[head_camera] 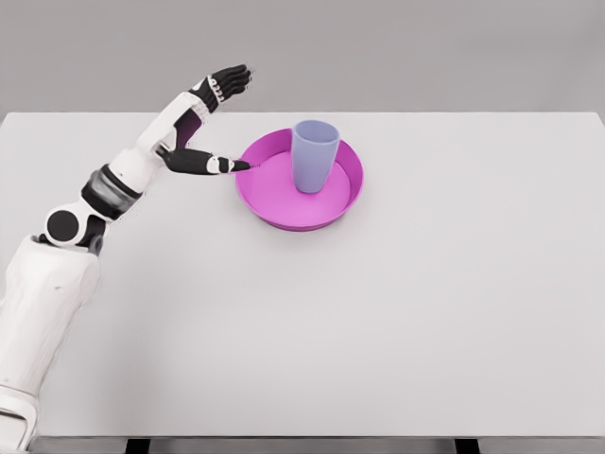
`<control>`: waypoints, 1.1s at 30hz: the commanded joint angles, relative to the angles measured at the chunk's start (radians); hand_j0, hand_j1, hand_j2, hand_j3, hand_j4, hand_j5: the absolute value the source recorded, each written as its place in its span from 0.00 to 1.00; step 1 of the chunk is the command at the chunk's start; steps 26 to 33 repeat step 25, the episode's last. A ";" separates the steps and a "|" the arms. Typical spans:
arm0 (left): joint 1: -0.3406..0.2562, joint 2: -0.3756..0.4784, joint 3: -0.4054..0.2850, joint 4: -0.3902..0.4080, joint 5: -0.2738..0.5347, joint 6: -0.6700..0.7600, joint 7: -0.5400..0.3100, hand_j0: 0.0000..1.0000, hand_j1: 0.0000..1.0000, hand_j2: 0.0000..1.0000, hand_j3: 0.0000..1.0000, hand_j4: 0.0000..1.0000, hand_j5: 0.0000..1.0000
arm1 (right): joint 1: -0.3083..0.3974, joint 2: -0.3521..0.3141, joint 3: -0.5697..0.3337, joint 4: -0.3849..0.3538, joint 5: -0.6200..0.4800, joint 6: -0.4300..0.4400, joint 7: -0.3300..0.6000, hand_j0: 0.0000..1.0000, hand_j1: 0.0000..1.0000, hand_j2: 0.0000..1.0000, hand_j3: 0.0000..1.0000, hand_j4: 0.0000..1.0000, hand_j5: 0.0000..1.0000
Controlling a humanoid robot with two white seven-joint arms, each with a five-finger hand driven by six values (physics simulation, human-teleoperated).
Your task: Flip the cup with left arm and place it on the plate
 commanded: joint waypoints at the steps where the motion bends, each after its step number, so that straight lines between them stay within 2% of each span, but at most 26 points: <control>1: 0.000 0.191 -0.105 -0.007 0.010 0.001 -0.020 1.00 1.00 1.00 1.00 1.00 1.00 | 0.000 0.000 0.000 -0.001 0.000 0.000 0.000 1.00 1.00 1.00 1.00 1.00 1.00; 4: 0.009 0.312 -0.217 -0.015 0.096 0.001 -0.020 1.00 1.00 1.00 1.00 1.00 1.00 | 0.000 0.000 0.000 0.001 0.000 0.000 0.000 1.00 1.00 1.00 1.00 1.00 1.00; 6: 0.009 0.398 -0.332 -0.020 0.235 0.001 -0.020 1.00 1.00 1.00 1.00 1.00 1.00 | 0.000 0.000 0.000 0.001 0.000 0.000 0.000 1.00 1.00 1.00 1.00 1.00 1.00; 8: 0.012 0.433 -0.347 -0.057 0.266 0.001 -0.020 1.00 1.00 1.00 1.00 1.00 1.00 | 0.002 0.000 0.000 -0.001 0.000 0.000 0.000 1.00 1.00 1.00 1.00 1.00 1.00; 11: 0.017 0.502 -0.395 -0.055 0.291 0.001 -0.020 1.00 1.00 1.00 1.00 1.00 1.00 | 0.000 0.000 0.000 -0.001 0.000 0.000 0.000 1.00 1.00 1.00 1.00 1.00 1.00; 15: 0.018 0.538 -0.395 -0.050 0.291 0.001 -0.020 1.00 1.00 1.00 1.00 1.00 1.00 | 0.000 0.000 0.000 -0.001 0.000 0.000 0.000 1.00 1.00 1.00 1.00 1.00 1.00; 33: 0.009 0.519 -0.401 -0.035 0.285 0.001 -0.020 1.00 1.00 1.00 1.00 1.00 1.00 | 0.000 0.000 0.000 0.001 0.000 0.000 0.000 1.00 1.00 1.00 1.00 1.00 1.00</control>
